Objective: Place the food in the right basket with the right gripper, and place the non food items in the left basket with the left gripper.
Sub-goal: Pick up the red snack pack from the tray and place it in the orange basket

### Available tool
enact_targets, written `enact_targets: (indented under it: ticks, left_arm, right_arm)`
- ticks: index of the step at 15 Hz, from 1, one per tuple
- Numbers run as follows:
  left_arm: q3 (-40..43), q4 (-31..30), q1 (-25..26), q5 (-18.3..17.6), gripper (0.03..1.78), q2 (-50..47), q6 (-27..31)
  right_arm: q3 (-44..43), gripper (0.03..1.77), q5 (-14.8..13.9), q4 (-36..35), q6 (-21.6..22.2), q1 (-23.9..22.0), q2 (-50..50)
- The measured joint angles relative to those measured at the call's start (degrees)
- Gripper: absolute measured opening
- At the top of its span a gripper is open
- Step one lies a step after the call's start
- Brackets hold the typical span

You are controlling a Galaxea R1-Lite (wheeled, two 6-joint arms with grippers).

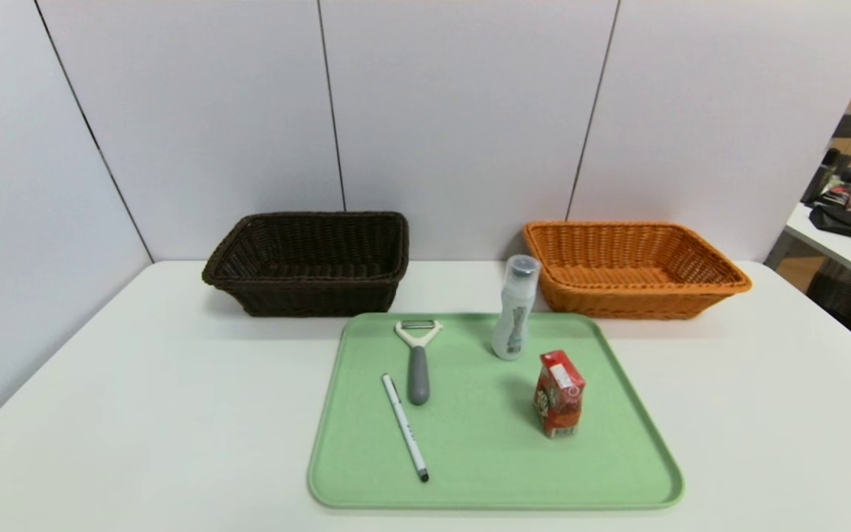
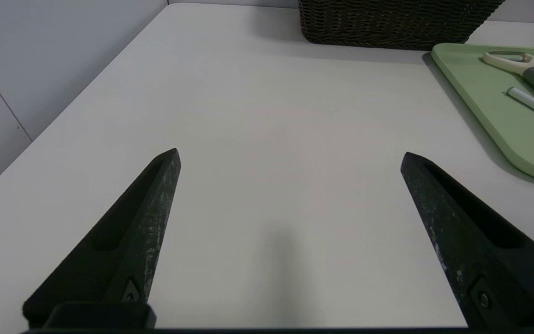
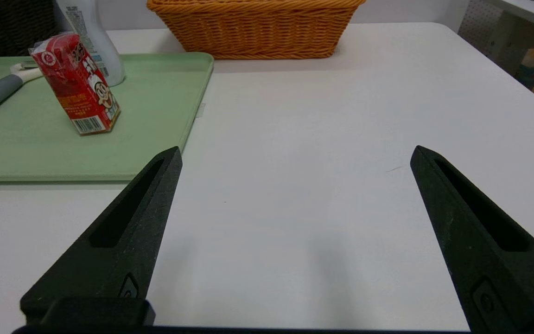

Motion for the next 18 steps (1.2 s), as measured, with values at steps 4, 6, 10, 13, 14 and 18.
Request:
enact_targets:
  ticks: [4, 6, 10, 13, 14, 18]
  left_arm:
    - [0.0, 0.0, 0.0, 0.0, 1.69, 0.0, 0.1]
    - [0.0, 0.0, 0.0, 0.0, 1.69, 0.0, 0.0]
    - [0.0, 0.0, 0.0, 0.0, 1.69, 0.0, 0.0]
    - [0.0, 0.0, 0.0, 0.0, 1.69, 0.0, 0.0]
    - [0.0, 0.0, 0.0, 0.0, 1.69, 0.0, 0.0]
    - [0.0, 0.0, 0.0, 0.0, 1.69, 0.0, 0.1]
  right_arm:
    - [0.0, 1.7, 0.0, 0.0, 0.0, 0.0, 0.0]
    - [0.0, 1.7, 0.0, 0.0, 0.0, 0.0, 0.0]
    - [0.0, 1.7, 0.0, 0.0, 0.0, 0.0, 0.0]
    - [0.0, 1.7, 0.0, 0.0, 0.0, 0.0, 0.0]
    - [0.0, 1.7, 0.0, 0.0, 0.0, 0.0, 0.0]
    - [0.0, 1.7, 0.0, 0.0, 0.0, 0.0, 0.0]
